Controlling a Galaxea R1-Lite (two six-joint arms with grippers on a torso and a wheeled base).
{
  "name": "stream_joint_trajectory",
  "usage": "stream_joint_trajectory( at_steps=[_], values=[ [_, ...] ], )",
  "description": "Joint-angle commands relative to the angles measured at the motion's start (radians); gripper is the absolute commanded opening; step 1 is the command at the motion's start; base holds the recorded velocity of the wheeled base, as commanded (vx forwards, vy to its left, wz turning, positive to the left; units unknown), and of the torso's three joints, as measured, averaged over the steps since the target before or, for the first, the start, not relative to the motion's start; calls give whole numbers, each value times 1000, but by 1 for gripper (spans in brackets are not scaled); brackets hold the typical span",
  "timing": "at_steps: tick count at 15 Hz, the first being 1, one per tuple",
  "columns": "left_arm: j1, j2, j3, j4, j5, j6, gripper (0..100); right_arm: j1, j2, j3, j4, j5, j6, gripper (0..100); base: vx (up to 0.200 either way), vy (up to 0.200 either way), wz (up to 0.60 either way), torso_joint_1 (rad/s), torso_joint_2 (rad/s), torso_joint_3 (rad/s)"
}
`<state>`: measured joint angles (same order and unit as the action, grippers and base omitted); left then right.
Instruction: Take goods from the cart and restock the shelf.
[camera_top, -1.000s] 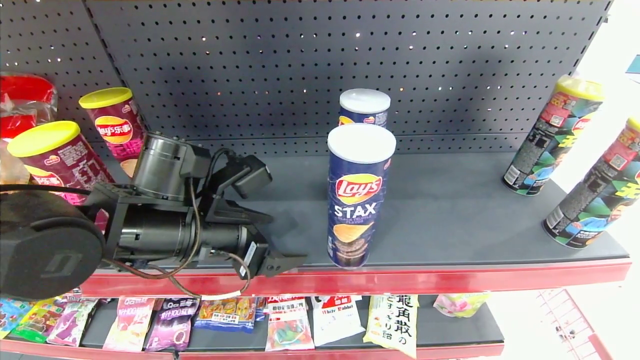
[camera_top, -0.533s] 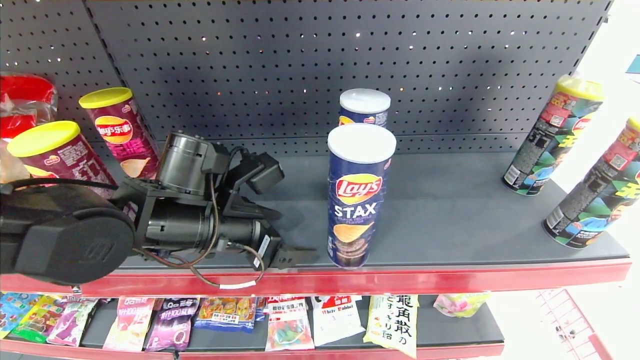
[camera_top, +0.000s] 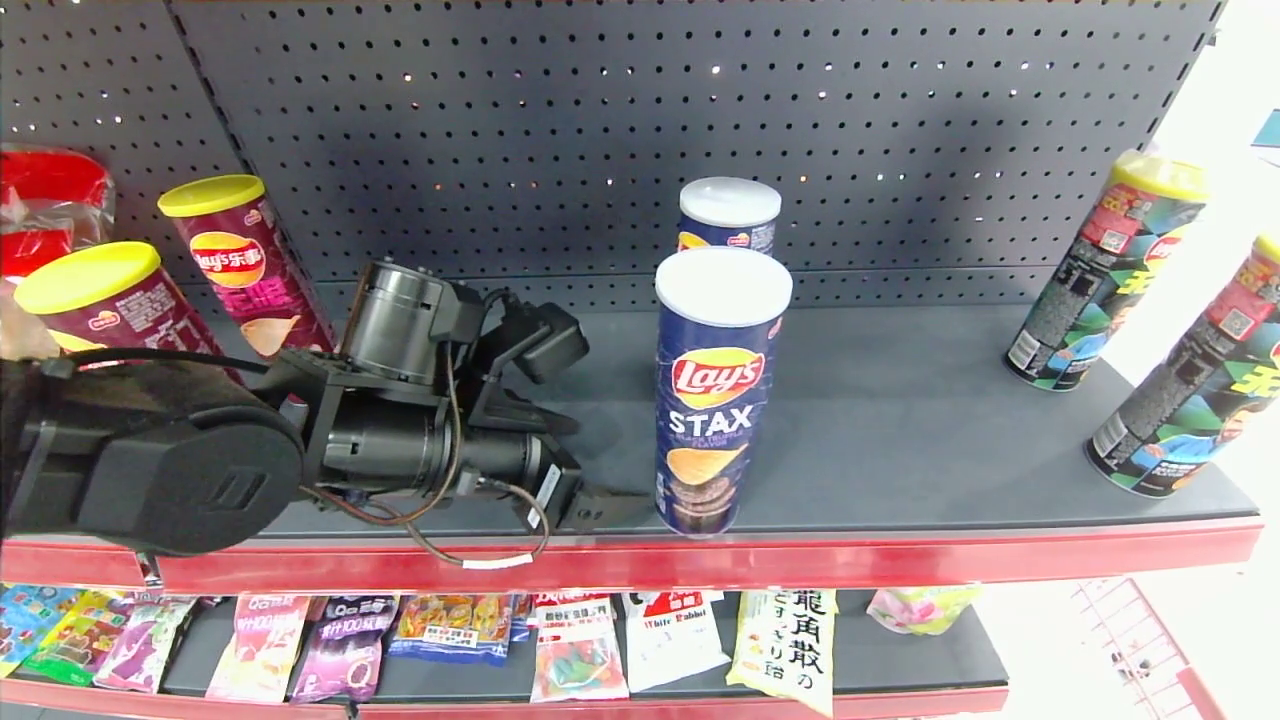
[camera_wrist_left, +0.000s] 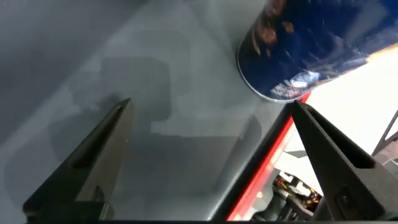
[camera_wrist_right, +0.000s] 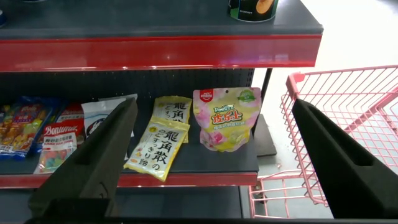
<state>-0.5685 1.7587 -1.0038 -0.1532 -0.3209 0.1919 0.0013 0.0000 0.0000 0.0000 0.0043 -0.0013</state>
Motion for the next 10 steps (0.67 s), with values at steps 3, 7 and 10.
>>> stream_joint_trajectory(
  at_steps=[3, 7, 10],
  values=[
    [-1, 22, -29, 0, 6, 0, 100, 0, 0, 0, 0, 0, 0, 100, 0, 0, 0, 0, 0, 0],
    [-22, 27, -35, 1, 8, 0, 100, 0, 0, 0, 0, 0, 0, 100, 0, 0, 0, 0, 0, 0],
    [-22, 31, -36, 1, 13, 0, 100, 0, 0, 0, 0, 0, 0, 100, 0, 0, 0, 0, 0, 0]
  ],
)
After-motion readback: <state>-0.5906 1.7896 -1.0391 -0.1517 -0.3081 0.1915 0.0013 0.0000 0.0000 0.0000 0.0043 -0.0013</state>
